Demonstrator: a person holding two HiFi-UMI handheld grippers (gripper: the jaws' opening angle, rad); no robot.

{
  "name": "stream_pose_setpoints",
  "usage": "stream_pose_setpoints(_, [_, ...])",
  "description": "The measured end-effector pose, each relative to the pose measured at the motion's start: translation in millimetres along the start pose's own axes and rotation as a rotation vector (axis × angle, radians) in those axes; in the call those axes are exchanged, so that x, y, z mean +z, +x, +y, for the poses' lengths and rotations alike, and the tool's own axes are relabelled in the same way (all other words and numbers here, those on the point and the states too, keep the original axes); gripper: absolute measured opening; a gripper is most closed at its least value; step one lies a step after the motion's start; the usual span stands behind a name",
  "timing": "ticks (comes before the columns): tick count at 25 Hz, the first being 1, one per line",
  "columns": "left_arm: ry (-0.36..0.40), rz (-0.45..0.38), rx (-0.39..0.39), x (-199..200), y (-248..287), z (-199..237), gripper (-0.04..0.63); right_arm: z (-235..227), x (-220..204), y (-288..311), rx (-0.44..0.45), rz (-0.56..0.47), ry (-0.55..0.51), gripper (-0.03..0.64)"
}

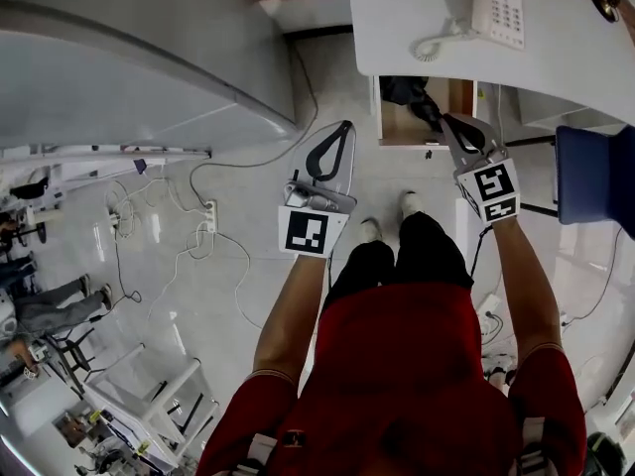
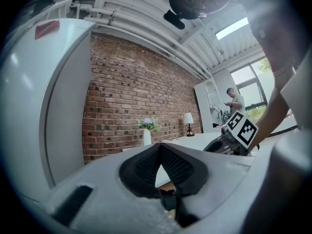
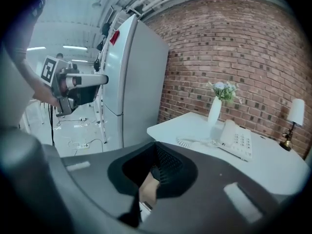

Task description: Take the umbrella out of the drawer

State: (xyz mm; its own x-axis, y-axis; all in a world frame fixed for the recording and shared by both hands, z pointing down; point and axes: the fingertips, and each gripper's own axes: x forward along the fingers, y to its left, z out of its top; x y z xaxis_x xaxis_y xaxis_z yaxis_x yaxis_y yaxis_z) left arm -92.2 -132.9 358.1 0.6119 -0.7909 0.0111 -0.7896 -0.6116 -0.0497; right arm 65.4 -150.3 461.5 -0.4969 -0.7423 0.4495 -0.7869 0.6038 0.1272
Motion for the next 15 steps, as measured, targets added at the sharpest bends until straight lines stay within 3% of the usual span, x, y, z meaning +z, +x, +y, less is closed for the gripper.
stream_pose_setpoints(9, [-0.041,0.070,0.077,-49.2,45.0,5.3,0.006,-25.6,-68.6,67.0,0.091,0.116,-0.034,0.051])
stream_pose_setpoints(15, [-0.063,0.122,0.124,-82.4,55.6,7.0,0.006,-34.7,-109.5,106.0,0.154,0.167,-0.039,0.138])
